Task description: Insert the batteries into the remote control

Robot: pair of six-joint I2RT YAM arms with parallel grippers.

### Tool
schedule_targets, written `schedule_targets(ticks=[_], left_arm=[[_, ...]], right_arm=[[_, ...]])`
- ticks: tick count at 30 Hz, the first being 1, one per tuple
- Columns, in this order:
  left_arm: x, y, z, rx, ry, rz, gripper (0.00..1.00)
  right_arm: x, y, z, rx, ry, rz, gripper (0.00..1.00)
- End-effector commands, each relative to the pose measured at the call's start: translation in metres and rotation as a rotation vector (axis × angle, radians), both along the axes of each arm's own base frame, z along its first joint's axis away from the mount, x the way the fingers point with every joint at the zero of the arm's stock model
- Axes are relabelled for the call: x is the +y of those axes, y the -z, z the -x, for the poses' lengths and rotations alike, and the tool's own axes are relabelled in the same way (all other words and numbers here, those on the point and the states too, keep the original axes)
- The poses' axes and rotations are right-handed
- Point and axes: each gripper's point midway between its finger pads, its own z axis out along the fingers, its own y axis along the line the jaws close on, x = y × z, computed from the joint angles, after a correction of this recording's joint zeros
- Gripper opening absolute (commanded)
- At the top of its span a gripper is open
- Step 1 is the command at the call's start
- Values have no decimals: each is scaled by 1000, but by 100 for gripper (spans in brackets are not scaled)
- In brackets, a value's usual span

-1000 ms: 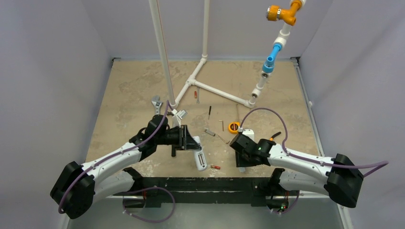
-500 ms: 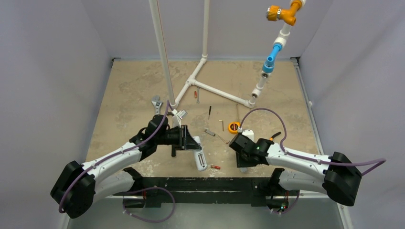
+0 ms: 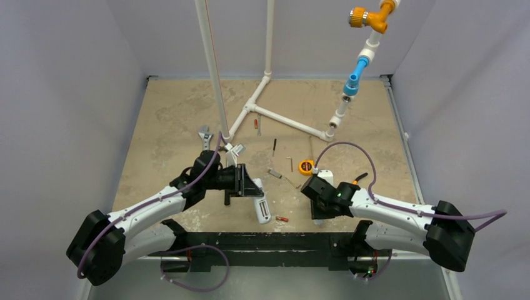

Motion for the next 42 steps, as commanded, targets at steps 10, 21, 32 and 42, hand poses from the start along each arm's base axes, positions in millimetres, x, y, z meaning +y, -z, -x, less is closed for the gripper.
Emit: schedule_targets(ticks=[10,21,32,42], left_arm=[[-4,-13,-5,-51,11,46,0],[-6,-14,-6,-51,15,47,0],[-5,-14,-6,-50,12,44,0],[-5,-13,-6,-50,11,43,0]], right_arm=[[14,-1,-1,-8,-33,-75,0],[17,-19,-11,-56,-50,-77,0],[26,-38,-20,-113,-64,-118,0],[18,-24,-16,-85,-58,-72,21]])
